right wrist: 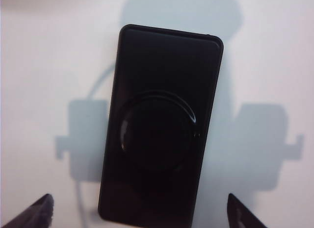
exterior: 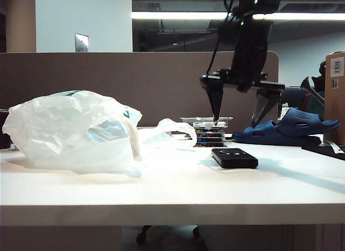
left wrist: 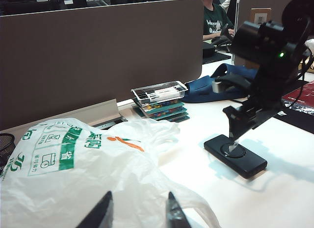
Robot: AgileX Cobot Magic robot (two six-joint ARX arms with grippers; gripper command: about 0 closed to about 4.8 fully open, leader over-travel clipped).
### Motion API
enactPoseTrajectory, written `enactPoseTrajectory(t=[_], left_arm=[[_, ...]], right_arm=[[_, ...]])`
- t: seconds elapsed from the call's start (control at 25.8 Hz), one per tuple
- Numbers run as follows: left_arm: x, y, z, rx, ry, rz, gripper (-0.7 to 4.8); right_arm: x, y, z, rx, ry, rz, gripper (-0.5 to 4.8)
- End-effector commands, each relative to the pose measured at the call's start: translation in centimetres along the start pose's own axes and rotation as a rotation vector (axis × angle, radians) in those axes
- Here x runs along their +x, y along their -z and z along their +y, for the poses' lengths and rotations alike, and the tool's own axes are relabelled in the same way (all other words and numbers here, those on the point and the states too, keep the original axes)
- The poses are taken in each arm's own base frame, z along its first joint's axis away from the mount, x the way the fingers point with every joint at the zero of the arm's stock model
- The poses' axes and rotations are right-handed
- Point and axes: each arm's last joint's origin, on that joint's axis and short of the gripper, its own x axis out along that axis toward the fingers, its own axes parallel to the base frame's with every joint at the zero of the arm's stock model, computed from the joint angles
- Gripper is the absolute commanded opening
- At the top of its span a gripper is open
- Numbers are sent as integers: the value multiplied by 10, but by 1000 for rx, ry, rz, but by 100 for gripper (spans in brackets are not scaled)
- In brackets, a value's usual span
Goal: Put the power bank into the bag.
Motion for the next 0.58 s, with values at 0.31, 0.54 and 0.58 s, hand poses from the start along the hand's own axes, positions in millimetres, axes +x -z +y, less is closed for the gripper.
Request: enactPoseTrajectory(t=[0.31,0.54,0.58], left_arm=[[0,-1,0,3,3,3,134],[-1,0,0,16,4,11,134],[0,0,0,19,4,11,134]], right_arm=[[21,-8,3,68,27,-58,479],[42,-8,5,62,63,-45,479],[44,-8,4,61,73,-43,479]])
